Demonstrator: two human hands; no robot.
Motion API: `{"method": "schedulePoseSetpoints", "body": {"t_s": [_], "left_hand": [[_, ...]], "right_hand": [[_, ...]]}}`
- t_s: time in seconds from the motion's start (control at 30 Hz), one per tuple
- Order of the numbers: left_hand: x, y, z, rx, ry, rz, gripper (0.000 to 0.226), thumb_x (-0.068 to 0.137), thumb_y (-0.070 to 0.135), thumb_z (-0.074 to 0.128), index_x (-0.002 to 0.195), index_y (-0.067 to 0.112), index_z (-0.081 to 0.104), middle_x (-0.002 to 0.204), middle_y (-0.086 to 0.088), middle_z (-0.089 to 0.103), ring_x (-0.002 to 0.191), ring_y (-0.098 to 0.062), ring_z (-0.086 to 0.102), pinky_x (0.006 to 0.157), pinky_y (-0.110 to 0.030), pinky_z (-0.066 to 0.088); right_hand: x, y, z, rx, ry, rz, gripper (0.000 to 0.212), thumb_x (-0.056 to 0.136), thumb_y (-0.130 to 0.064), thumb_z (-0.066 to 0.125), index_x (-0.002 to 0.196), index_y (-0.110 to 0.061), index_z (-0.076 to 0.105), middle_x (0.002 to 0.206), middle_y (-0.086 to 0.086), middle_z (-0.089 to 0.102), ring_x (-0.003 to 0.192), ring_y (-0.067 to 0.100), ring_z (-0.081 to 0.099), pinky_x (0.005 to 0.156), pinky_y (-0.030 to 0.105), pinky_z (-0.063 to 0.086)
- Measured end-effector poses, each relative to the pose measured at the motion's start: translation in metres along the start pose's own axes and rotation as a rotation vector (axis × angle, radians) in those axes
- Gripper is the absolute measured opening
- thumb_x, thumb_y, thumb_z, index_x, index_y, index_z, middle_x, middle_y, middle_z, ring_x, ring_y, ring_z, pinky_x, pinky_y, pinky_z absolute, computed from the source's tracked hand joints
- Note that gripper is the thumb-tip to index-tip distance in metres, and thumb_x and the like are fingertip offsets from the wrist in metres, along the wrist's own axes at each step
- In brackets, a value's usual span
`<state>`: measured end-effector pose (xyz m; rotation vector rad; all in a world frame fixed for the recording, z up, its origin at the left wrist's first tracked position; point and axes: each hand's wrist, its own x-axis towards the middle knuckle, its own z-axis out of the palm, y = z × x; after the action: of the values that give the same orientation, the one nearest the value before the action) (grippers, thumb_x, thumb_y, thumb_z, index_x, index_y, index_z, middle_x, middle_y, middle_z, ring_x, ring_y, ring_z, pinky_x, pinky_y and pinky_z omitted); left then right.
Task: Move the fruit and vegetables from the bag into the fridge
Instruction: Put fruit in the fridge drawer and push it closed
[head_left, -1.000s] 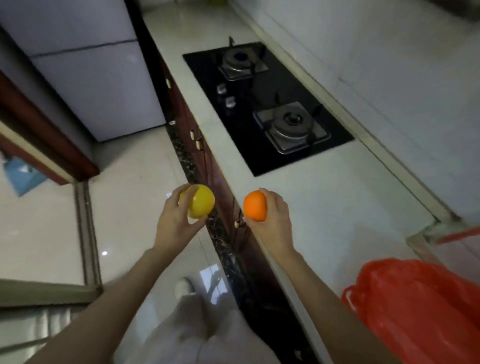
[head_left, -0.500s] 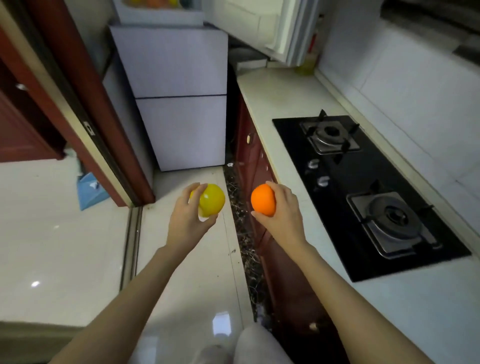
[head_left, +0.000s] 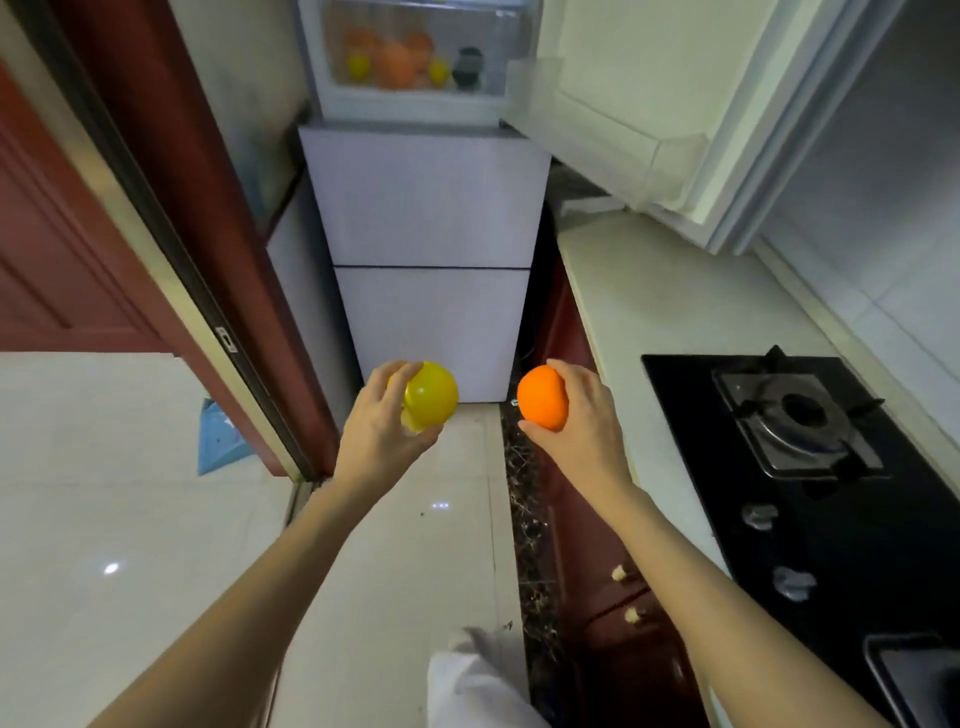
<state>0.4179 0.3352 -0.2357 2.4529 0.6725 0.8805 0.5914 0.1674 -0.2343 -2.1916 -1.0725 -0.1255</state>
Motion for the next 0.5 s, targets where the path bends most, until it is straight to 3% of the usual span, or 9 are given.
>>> {"method": "schedulePoseSetpoints", "body": {"t_s": [0.2,0.37,0.5], "left_hand": [[0.117,-0.040,-0.007,0.033,0.077,-0.007,0.071,0.064,0.018,0.084,0.126,0.008,0.051,0.125,-0.012,0.051,0.106,-0.033,0.056,0.083,-0.040,0.051],[0.205,-0.063,-0.013,0.060,0.126,0.007,0.070,0.066,0.017,0.083,0.127,0.006,0.051,0.127,-0.014,0.050,0.107,-0.033,0.055,0.081,-0.036,0.047],[0.276,-0.093,-0.016,0.043,0.156,0.045,0.070,0.067,0.017,0.083,0.128,0.008,0.049,0.129,-0.011,0.048,0.109,-0.029,0.052,0.080,-0.031,0.044]], "right_hand": [[0.135,-0.014,0.025,0.061,0.022,-0.106,0.074,0.068,-0.029,0.082,0.131,-0.018,0.046,0.132,0.007,0.047,0.116,0.030,0.048,0.081,0.030,0.040],[0.229,-0.028,0.042,0.082,0.034,-0.194,0.073,0.068,-0.031,0.081,0.130,-0.019,0.046,0.132,0.008,0.047,0.115,0.028,0.048,0.081,0.035,0.047],[0.302,-0.036,0.062,0.079,0.089,-0.197,0.073,0.067,-0.027,0.083,0.130,-0.018,0.047,0.130,0.008,0.048,0.115,0.030,0.049,0.080,0.030,0.041]]}}
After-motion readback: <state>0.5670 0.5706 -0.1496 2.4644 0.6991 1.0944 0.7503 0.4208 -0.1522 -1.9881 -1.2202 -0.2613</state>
